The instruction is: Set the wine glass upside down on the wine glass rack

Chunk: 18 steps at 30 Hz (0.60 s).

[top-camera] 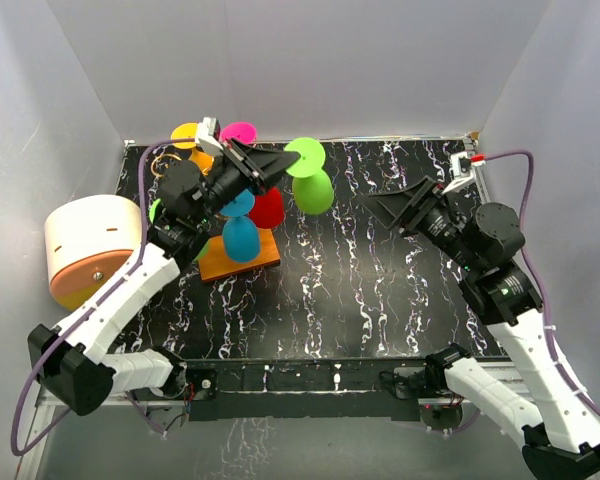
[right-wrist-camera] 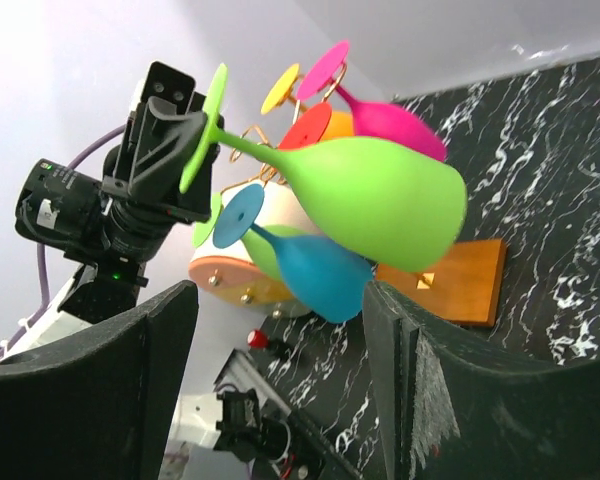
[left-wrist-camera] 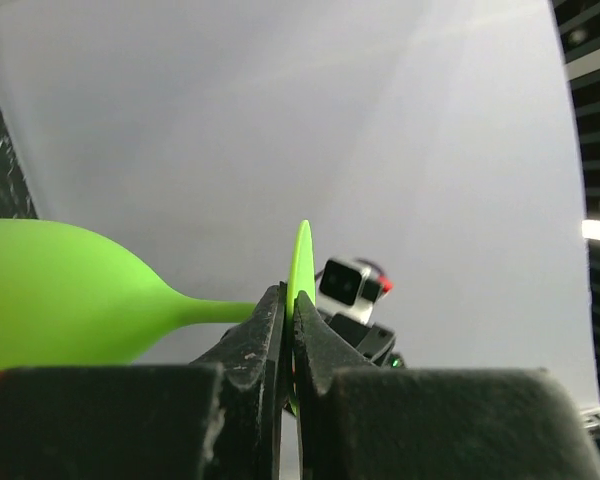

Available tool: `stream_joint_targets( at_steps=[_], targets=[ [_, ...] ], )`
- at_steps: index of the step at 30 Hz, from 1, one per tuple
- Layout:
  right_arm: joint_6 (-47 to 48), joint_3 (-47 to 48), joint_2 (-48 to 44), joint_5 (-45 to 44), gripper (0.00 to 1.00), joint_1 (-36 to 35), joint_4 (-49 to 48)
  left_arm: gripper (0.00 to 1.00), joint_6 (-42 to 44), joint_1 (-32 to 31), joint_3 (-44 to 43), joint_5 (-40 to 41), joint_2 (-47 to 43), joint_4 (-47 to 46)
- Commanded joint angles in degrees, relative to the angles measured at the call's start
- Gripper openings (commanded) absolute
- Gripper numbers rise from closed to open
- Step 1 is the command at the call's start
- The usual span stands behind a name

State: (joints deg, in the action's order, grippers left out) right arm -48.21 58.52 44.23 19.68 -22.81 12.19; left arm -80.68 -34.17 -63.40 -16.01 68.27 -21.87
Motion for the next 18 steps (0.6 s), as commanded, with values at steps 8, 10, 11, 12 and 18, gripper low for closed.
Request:
stream_joint_targets(
  at_steps=[8,10,11,12,18],
  targets=[
    [2.0,1.7,-3.7,-7.6,0.65,0.0,1.1,0.0,-8.3,9.0,-15.7,-6.1,9.6,-2.6],
    [2.1,1.7,-3.7,-7.5,0.65,0.0,1.1,0.0,-9.8,10.0,-17.3,-6.9,11.8,-4.6],
    [2.1,1.6,-3.6,-7.5,0.66,0.0,1.1,0.0,-9.9,10.4,-18.4,-6.9,12.7,-5.2],
    [2.1,1.6,-3.6,-7.5,0.65,0.0,1.0,0.0,-9.9,10.9,-19.7,-6.8,13.5,-4.9],
    [1.1,1.4,-1.7,-4.3,0.66,0.0,-0.6,0.0,-11.6,17.6,-28.9,-9.0,20.4,-5.4]
  ],
)
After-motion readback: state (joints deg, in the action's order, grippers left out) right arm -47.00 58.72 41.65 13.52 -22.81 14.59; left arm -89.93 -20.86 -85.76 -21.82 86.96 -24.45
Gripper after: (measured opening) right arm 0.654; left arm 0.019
